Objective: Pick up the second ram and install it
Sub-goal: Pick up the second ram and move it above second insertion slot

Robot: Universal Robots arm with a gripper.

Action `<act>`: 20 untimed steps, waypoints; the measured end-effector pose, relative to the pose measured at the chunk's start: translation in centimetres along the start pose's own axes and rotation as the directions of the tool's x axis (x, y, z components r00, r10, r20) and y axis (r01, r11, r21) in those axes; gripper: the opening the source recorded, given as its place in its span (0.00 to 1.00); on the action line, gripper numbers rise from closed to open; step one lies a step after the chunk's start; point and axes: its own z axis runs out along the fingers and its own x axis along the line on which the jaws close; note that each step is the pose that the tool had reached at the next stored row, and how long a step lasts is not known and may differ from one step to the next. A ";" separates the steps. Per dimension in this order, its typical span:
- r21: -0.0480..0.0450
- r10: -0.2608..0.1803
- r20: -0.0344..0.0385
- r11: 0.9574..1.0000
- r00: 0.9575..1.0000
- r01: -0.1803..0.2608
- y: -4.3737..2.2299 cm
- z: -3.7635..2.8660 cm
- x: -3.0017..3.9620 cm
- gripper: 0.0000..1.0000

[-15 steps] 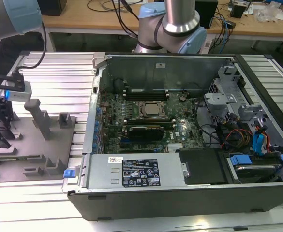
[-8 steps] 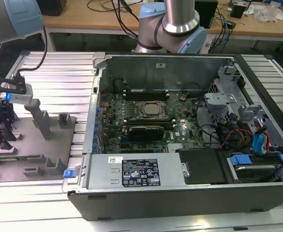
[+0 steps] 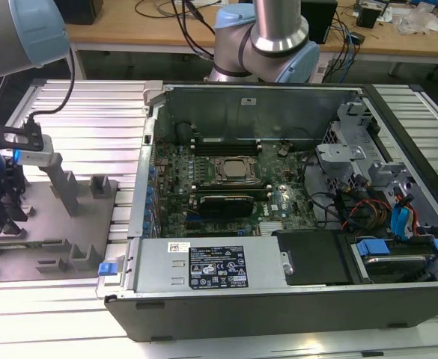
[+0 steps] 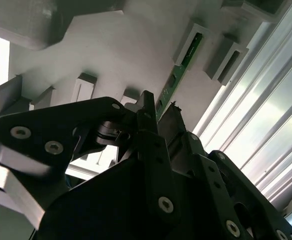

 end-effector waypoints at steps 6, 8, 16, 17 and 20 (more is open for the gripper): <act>0.000 0.000 0.000 1.000 1.000 0.000 -0.01 0.39 0.01 0.30; 0.000 0.000 -0.002 1.000 1.000 0.000 -0.02 0.63 0.01 0.30; 0.000 -0.048 -0.010 0.999 0.999 0.048 -0.05 1.14 0.28 0.30; 0.000 -0.060 -0.011 0.998 0.998 0.060 0.00 1.23 0.39 0.30; 0.000 -0.073 -0.011 0.997 0.997 0.073 0.23 1.80 0.85 0.30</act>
